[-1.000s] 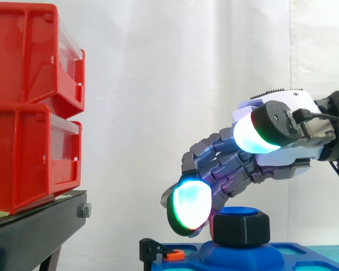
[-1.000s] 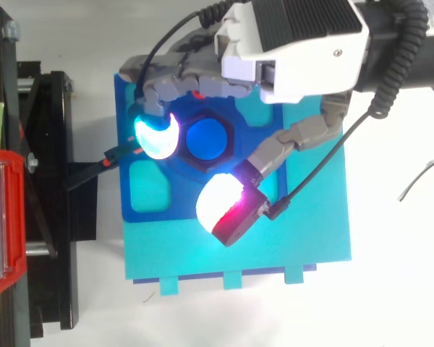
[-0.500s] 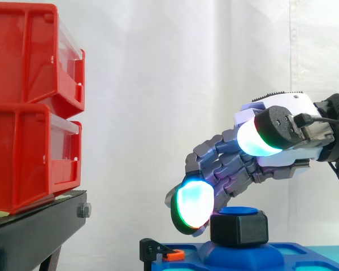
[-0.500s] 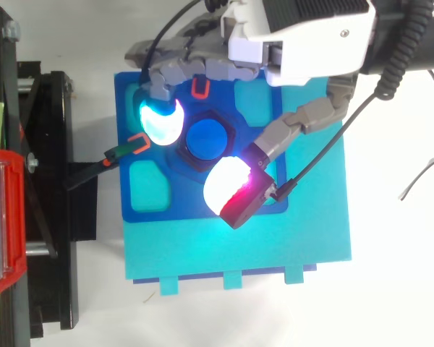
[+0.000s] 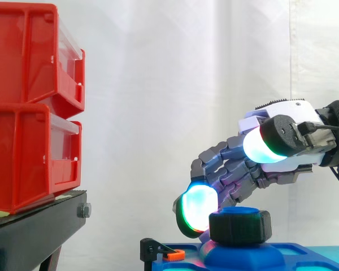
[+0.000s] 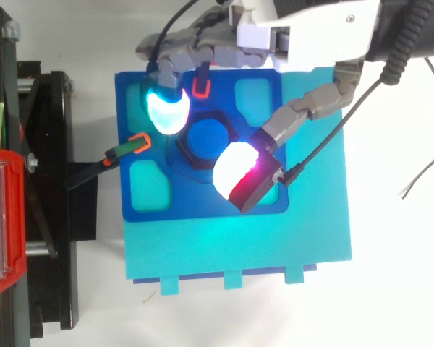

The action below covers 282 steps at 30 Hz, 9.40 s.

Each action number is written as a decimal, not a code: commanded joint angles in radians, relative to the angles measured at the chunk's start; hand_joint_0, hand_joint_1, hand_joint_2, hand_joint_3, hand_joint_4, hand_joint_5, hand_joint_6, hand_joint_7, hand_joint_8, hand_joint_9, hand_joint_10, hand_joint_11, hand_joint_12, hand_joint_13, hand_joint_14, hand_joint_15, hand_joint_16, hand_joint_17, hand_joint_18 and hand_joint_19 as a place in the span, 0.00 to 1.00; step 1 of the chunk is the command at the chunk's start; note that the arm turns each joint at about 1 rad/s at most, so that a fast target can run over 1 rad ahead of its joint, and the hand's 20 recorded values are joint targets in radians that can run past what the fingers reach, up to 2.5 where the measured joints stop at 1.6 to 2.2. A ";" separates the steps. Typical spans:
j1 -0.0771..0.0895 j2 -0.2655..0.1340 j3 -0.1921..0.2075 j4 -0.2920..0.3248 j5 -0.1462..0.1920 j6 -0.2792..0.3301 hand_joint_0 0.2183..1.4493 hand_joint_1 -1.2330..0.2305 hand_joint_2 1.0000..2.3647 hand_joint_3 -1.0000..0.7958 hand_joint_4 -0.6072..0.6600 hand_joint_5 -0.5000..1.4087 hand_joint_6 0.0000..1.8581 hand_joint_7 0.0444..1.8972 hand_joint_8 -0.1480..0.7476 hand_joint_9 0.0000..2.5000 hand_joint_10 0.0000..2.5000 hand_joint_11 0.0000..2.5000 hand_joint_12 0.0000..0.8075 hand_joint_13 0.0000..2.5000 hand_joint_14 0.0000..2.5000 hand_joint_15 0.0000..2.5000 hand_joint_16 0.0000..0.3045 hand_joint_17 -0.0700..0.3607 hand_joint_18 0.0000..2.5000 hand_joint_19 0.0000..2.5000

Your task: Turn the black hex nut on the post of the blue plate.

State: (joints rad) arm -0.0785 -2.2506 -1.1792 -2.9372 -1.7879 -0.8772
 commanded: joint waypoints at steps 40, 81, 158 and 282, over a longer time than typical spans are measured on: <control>-0.029 0.002 0.076 -0.068 -0.045 -0.003 0.17 0.56 0.00 0.28 0.85 0.13 0.27 0.53 0.71 0.14 0.00 0.05 0.75 0.21 0.00 0.20 0.25 0.55 0.19 0.15; 0.066 -0.001 -0.002 0.044 0.114 0.001 0.17 0.56 0.00 0.28 0.84 0.13 0.27 0.52 0.71 0.14 0.00 0.05 0.75 0.21 0.00 0.20 0.24 0.55 0.19 0.15; -0.009 0.000 -0.019 0.058 -0.001 0.007 0.18 0.57 0.00 0.28 0.85 0.13 0.27 0.53 0.71 0.14 0.00 0.05 0.75 0.21 0.00 0.21 0.24 0.55 0.20 0.16; 0.068 -0.001 -0.065 0.133 0.091 -0.016 0.13 0.36 0.00 0.28 0.85 0.13 0.27 0.49 0.74 0.15 0.00 0.07 0.78 0.22 0.00 0.21 0.27 0.59 0.23 0.13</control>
State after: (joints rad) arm -0.0108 -2.2517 -1.2411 -2.8116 -1.6975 -0.8931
